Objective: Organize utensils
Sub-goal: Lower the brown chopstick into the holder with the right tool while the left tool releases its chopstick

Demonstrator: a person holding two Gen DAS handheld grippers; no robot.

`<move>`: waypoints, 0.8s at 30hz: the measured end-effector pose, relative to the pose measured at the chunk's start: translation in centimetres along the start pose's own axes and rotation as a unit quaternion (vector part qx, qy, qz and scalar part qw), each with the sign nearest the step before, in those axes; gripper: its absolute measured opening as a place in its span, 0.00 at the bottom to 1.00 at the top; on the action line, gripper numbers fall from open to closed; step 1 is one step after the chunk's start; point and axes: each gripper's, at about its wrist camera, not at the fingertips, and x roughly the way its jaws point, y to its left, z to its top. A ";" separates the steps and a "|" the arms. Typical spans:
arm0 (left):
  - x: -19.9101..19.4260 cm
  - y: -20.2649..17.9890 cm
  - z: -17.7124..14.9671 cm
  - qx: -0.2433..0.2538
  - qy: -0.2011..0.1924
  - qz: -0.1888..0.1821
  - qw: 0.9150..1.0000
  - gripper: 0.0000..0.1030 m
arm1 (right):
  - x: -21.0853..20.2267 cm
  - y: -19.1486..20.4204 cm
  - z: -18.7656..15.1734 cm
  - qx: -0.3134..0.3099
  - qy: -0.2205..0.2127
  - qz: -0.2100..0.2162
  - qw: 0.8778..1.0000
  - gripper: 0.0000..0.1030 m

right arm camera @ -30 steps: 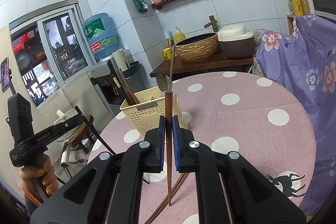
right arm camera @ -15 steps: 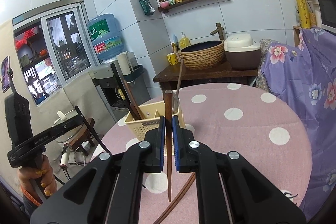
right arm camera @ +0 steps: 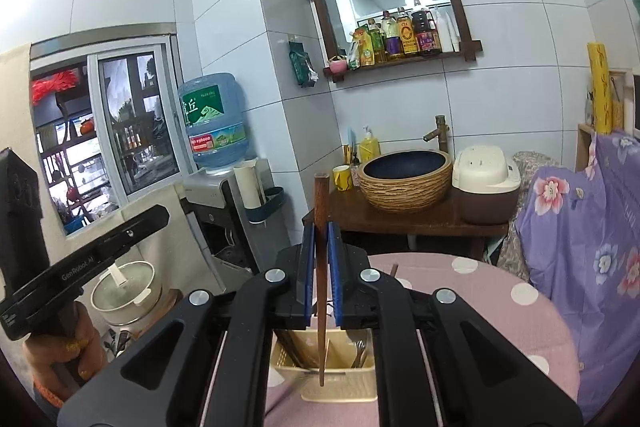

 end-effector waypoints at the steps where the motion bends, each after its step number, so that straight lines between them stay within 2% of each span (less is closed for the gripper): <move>1: 0.2 0.3 -0.5 -0.003 0.007 -0.005 1.000 0.02 | 0.3 -0.1 -0.5 0.002 -0.001 -0.004 1.000 0.08; 6: 1.8 2.1 -6.5 -0.001 0.052 0.016 0.999 0.02 | 1.7 -1.0 -2.6 0.001 0.004 -0.017 1.000 0.08; 8: 3.0 2.9 -9.1 -0.009 0.089 0.015 0.996 0.02 | 1.8 -1.6 -2.4 0.015 -0.004 -0.014 1.000 0.08; 11: 3.8 3.7 -11.3 -0.015 0.115 0.021 0.993 0.02 | 1.9 -1.7 -1.3 0.022 -0.015 -0.016 1.000 0.08; 16: 2.8 3.6 -12.0 -0.014 0.106 0.015 0.994 0.02 | 2.1 -0.7 0.3 0.009 -0.044 -0.028 0.999 0.08; 19: 2.1 3.3 -12.2 -0.009 0.101 0.015 0.995 0.02 | 3.6 -0.8 -0.6 0.010 -0.026 -0.032 0.999 0.08; 24: 1.2 3.0 -13.6 -0.004 0.108 0.013 0.994 0.02 | 5.9 -1.4 -4.3 0.012 0.012 -0.041 0.999 0.08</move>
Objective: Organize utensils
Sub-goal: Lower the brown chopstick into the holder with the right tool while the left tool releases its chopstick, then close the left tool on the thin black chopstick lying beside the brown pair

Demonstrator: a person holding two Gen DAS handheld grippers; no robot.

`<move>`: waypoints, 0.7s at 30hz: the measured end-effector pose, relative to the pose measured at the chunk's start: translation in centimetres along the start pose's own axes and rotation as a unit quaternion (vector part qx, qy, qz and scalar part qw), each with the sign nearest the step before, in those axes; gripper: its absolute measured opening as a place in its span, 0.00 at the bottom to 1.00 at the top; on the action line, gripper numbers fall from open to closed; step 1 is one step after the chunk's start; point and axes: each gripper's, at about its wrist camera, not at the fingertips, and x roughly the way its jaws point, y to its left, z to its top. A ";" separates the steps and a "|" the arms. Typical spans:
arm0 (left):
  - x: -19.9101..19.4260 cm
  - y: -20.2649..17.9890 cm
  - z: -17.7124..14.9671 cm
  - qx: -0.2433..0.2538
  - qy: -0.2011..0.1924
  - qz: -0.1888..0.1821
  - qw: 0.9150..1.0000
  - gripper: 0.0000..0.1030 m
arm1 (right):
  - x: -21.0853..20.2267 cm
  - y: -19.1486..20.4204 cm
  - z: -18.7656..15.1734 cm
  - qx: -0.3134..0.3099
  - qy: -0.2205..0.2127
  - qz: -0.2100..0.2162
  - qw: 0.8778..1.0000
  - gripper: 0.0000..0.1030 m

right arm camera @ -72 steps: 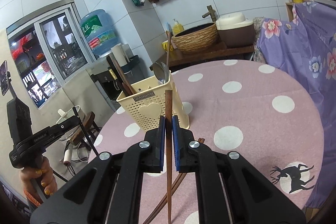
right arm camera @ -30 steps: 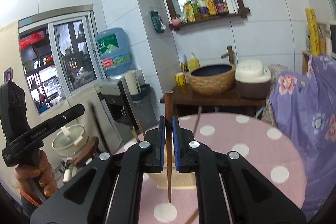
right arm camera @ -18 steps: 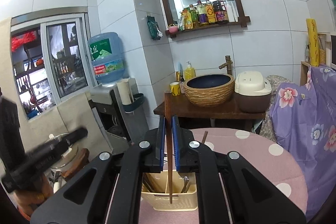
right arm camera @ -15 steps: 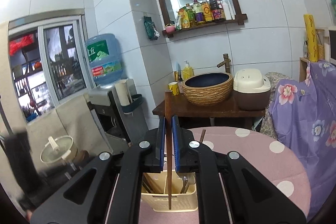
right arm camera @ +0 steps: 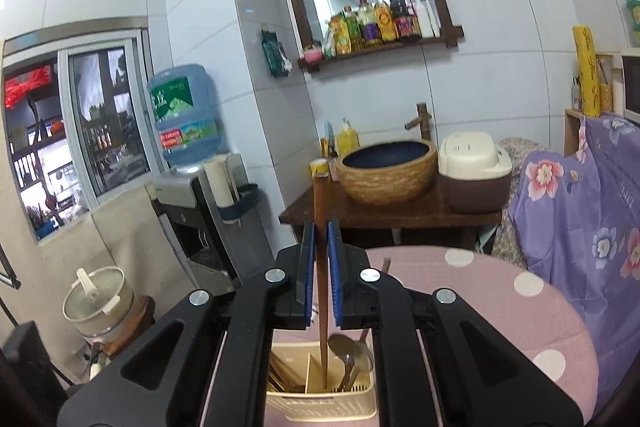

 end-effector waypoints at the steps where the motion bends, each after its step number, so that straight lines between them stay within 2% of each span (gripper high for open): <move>1: 0.1 0.1 -0.4 -0.001 0.005 -0.001 1.000 0.02 | 0.4 -0.1 -0.8 0.001 0.008 -0.002 1.000 0.08; 7: 1.0 0.7 -3.5 -0.012 0.042 -0.004 0.999 0.03 | 2.4 -0.6 -4.8 -0.005 0.044 -0.015 0.999 0.08; 12: 1.4 0.7 -5.5 -0.015 0.066 -0.012 0.998 0.08 | 3.0 -1.3 -6.1 0.000 0.056 -0.017 0.998 0.08; 15: 1.4 0.4 -6.3 -0.016 0.071 -0.019 0.997 0.17 | 2.8 -1.3 -6.7 -0.003 0.054 -0.016 0.998 0.08; 18: 1.4 -0.1 -7.0 -0.009 0.072 -0.026 0.997 0.32 | 2.2 -1.4 -7.4 -0.011 0.052 -0.022 0.998 0.08; 20: 1.6 -0.5 -7.5 0.000 0.078 -0.036 0.996 0.41 | 1.4 -1.8 -8.0 -0.009 0.054 -0.020 0.998 0.13; 21: 1.7 -0.7 -7.9 0.006 0.083 -0.042 0.996 0.42 | 1.0 -2.0 -8.4 -0.007 0.056 -0.018 0.998 0.26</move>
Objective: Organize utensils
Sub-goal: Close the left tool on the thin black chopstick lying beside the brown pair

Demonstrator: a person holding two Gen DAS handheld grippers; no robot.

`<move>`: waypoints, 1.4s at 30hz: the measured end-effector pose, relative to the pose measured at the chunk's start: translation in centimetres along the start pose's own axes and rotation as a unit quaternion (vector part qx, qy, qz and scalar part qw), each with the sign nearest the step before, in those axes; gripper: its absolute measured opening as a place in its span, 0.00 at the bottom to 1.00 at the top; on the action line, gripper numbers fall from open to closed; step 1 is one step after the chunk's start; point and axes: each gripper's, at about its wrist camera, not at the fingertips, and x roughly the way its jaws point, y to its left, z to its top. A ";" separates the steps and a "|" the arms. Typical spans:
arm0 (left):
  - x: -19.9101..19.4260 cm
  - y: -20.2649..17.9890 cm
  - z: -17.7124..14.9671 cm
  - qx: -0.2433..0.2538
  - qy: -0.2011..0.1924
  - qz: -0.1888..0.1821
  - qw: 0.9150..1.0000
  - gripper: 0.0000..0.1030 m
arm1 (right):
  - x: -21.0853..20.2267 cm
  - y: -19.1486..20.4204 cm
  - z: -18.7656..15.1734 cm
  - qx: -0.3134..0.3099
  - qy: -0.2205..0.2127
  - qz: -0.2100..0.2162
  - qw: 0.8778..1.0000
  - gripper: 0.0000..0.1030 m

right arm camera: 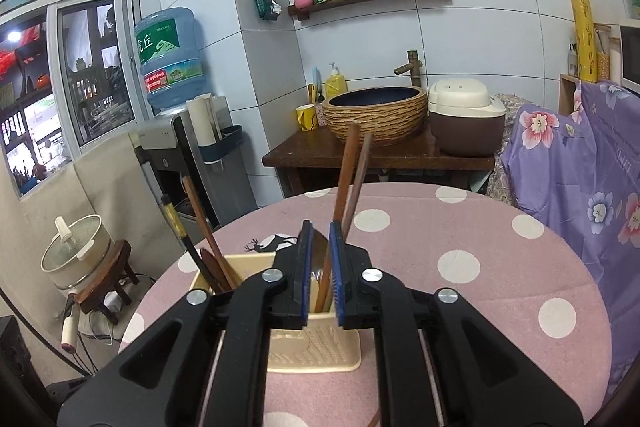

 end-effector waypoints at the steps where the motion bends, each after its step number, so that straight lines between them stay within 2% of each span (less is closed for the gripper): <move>1: 0.2 -0.2 -0.3 0.007 0.005 -0.006 1.000 0.43 | -0.5 -0.4 -0.5 0.004 0.003 0.001 1.000 0.45; 2: 0.4 -0.4 -0.8 0.018 0.012 -0.013 1.000 0.44 | -0.8 -0.6 -1.0 0.007 0.006 0.000 1.000 0.53; 3: 0.7 -0.7 -1.2 0.032 0.019 -0.019 0.999 0.44 | -1.3 -1.0 -1.8 0.006 0.011 -0.002 1.000 0.56; 5: 1.4 -1.5 -2.1 0.066 0.036 -0.030 0.997 0.45 | -2.0 -1.4 -3.3 -0.003 0.026 -0.005 1.000 0.57; 7: 2.1 -2.6 -3.0 0.106 0.061 -0.048 0.991 0.45 | -2.7 -1.9 -5.3 -0.012 0.041 -0.009 0.999 0.66; 9: 2.5 -3.7 -3.7 0.137 0.075 -0.066 0.986 0.45 | -3.5 -2.6 -6.9 -0.014 0.048 -0.022 0.999 0.69; 13: 3.5 -6.9 -5.0 0.203 0.100 -0.116 0.967 0.45 | -5.3 -5.4 -10.0 0.011 0.054 -0.058 0.997 0.78; 15: 4.4 -8.7 -5.6 0.244 0.117 -0.132 0.953 0.44 | -6.3 -7.3 -11.3 0.039 0.062 -0.063 0.995 0.79; 19: 6.0 -11.3 -6.3 0.314 0.142 -0.147 0.927 0.37 | -8.2 -10.4 -13.6 0.079 0.070 -0.080 0.991 0.80; 22: 7.5 -12.5 -6.5 0.341 0.169 -0.163 0.910 0.32 | -9.1 -12.0 -14.8 0.104 0.074 -0.082 0.988 0.82; 25: 8.6 -13.2 -6.9 0.367 0.185 -0.155 0.898 0.29 | -9.6 -12.7 -15.5 0.121 0.078 -0.079 0.986 0.83; 28: 9.6 -13.6 -7.2 0.379 0.199 -0.152 0.891 0.28 | -9.9 -12.7 -15.8 0.119 0.080 -0.079 0.986 0.83; 33: 10.9 -13.8 -7.3 0.387 0.222 -0.139 0.884 0.22 | -10.1 -12.3 -16.1 0.119 0.081 -0.075 0.987 0.83; 36: 11.4 -14.0 -7.5 0.397 0.232 -0.137 0.877 0.20 | -10.1 -12.3 -16.0 0.117 0.080 -0.081 0.987 0.83; 42: 11.6 -14.3 -7.4 0.394 0.237 -0.143 0.876 0.14 | -10.4 -12.7 -15.9 0.124 0.076 -0.086 0.986 0.83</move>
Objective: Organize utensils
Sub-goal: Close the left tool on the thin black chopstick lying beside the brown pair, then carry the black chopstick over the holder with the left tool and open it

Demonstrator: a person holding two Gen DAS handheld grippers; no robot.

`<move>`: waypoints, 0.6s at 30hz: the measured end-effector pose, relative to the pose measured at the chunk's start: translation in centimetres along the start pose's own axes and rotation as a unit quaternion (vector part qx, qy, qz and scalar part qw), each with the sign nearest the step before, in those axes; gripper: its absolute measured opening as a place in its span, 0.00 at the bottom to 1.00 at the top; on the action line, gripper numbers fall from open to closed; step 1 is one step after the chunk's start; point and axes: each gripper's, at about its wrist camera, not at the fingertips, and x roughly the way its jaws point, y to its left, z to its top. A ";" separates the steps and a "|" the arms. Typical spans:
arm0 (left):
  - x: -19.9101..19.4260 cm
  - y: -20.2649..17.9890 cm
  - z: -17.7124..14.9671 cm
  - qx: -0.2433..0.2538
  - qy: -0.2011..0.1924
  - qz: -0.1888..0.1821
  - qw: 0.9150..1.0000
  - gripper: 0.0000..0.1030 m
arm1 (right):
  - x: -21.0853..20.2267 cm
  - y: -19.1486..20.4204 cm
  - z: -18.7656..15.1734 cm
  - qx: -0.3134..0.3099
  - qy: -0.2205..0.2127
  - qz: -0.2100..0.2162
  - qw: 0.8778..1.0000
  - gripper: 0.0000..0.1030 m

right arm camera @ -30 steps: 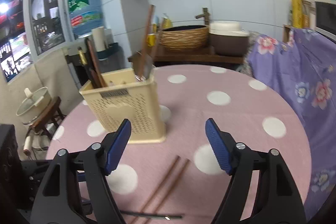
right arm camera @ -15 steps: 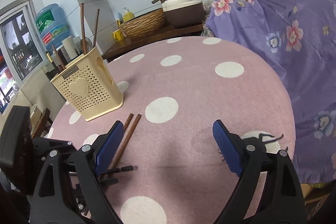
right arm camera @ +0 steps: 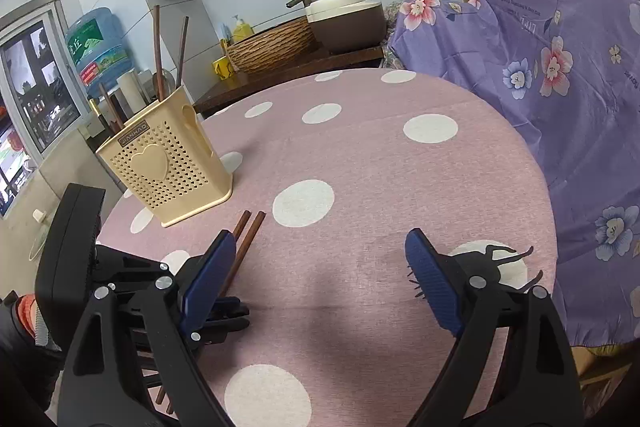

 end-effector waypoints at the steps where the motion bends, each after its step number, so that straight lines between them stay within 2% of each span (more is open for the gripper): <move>1: 0.0 -0.1 0.0 0.001 0.000 0.004 1.000 0.14 | 0.0 -0.1 0.0 0.001 0.000 0.000 1.000 0.83; 6: -0.5 -0.5 0.3 0.003 -0.010 0.018 1.000 0.11 | 0.0 -0.1 -0.1 0.005 0.001 0.001 1.000 0.83; 11: -4.1 0.2 0.3 -0.023 -0.057 0.034 0.998 0.10 | -0.1 -0.3 -0.1 0.011 0.001 0.001 1.000 0.83; 15: -9.2 1.4 -0.5 -0.064 -0.124 0.051 0.989 0.09 | -0.3 -0.4 0.0 0.014 -0.001 0.002 1.000 0.83; 18: -13.2 2.3 -1.3 -0.092 -0.169 0.078 0.978 0.08 | -0.4 -0.3 0.2 0.017 -0.002 0.006 1.000 0.83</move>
